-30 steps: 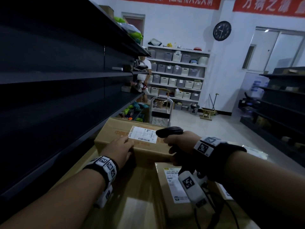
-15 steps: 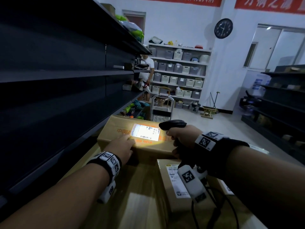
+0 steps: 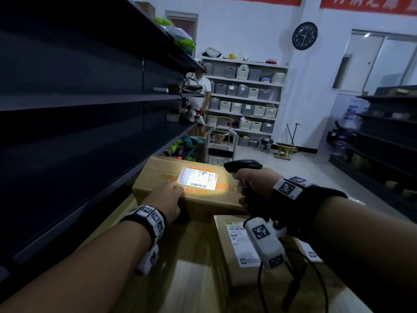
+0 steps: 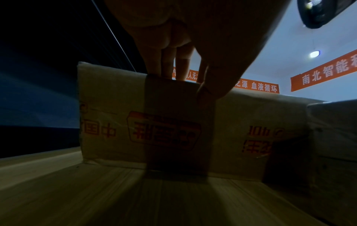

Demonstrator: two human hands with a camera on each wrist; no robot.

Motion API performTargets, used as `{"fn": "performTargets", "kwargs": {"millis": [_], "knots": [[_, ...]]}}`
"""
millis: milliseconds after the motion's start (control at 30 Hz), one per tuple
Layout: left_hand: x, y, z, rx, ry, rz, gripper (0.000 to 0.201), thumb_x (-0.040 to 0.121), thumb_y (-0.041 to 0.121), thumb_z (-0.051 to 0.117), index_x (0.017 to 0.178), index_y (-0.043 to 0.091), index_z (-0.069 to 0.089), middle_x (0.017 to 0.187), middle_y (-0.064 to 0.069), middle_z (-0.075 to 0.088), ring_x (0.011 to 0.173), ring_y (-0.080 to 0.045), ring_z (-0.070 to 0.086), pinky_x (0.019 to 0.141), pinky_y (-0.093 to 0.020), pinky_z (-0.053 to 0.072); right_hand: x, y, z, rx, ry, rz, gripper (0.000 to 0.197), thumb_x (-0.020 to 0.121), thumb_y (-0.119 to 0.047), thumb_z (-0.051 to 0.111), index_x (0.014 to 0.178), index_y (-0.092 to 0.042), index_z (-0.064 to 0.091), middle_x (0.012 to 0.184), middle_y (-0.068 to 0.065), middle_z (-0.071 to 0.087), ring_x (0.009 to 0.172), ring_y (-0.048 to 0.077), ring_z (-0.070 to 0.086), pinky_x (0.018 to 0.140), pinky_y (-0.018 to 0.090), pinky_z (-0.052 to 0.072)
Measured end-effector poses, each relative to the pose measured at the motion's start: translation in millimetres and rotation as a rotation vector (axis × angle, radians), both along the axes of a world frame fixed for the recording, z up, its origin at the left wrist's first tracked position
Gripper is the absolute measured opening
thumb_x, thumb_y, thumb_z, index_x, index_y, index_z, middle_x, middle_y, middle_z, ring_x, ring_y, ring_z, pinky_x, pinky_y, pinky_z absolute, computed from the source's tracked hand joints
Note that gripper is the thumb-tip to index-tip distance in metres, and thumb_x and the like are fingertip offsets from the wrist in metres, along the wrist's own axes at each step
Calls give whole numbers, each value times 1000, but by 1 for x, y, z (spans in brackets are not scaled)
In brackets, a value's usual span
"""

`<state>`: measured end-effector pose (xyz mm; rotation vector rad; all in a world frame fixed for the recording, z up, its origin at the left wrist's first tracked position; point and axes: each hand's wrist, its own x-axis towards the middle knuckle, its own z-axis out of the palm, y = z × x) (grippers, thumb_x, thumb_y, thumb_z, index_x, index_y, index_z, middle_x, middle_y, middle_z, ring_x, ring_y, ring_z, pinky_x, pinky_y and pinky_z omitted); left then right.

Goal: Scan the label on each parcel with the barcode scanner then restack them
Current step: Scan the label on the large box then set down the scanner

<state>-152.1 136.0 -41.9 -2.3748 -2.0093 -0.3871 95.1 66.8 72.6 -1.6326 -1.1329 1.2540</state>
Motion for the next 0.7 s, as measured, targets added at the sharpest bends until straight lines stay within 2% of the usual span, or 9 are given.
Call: {"fn": "performTargets", "kwargs": {"millis": [233, 400, 533, 700], "knots": [[1, 3, -5, 6, -8, 19, 59, 98, 29, 73, 154, 27, 56, 170, -2, 42, 151, -27, 47, 124, -49, 46, 1, -4, -2, -45, -29, 22, 22, 94, -24, 77, 98, -7, 64, 75, 10, 61, 56, 28, 66, 51, 31, 56], [-1, 3, -7, 17, 3, 7, 63, 98, 29, 74, 157, 25, 53, 170, -3, 41, 151, -27, 47, 123, -46, 46, -1, -8, -6, -79, -8, 24, 22, 94, -25, 76, 98, -8, 63, 76, 9, 60, 57, 27, 64, 53, 31, 57], [0, 3, -5, 13, 13, 11, 65, 98, 30, 75, 158, 23, 53, 168, -5, 42, 149, -27, 48, 121, -45, 47, -5, -9, -10, -103, 33, 19, 22, 96, -25, 74, 96, -8, 60, 73, 9, 56, 54, 25, 59, 47, 28, 54], [1, 3, -5, 16, 10, 20, 65, 97, 30, 75, 158, 22, 52, 167, -5, 44, 146, -27, 51, 119, -44, 50, -9, -8, -14, -128, 81, 25, 22, 98, -25, 71, 101, -7, 59, 74, 8, 56, 53, 24, 60, 46, 29, 54]]}}
